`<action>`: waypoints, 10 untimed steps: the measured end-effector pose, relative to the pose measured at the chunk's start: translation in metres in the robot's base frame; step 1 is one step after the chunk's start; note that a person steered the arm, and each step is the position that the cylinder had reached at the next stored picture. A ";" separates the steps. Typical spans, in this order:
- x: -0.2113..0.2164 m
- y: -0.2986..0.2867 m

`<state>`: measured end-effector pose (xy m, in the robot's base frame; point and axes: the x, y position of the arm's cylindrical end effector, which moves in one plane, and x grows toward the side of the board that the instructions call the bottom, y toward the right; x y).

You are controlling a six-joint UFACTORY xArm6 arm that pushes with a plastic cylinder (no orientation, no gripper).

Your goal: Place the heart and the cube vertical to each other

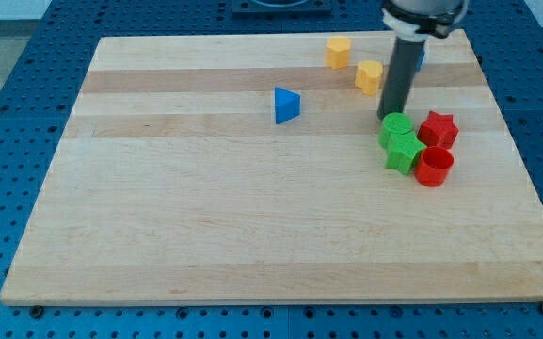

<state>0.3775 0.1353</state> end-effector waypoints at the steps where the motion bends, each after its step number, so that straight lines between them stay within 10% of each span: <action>1: -0.008 -0.017; 3: -0.072 -0.019; 8: -0.080 0.001; 10: -0.125 0.188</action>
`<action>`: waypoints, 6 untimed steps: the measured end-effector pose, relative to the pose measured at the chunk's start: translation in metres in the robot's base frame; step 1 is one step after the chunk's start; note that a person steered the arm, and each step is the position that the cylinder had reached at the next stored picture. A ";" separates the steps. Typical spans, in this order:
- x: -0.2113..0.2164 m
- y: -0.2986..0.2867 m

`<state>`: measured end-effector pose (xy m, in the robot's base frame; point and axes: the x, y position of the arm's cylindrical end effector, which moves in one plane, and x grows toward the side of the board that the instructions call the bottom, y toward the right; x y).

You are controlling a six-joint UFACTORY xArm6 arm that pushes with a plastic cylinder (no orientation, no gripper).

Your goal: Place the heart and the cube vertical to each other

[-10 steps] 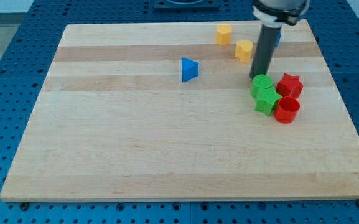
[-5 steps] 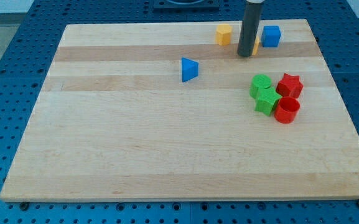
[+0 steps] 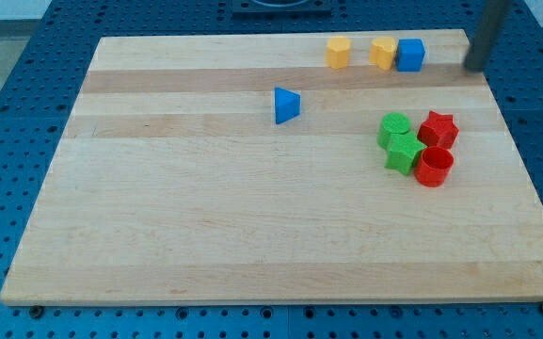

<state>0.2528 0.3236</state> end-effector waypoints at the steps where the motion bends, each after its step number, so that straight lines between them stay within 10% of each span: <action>1: -0.059 -0.019; 3: 0.006 -0.128; 6: 0.108 -0.143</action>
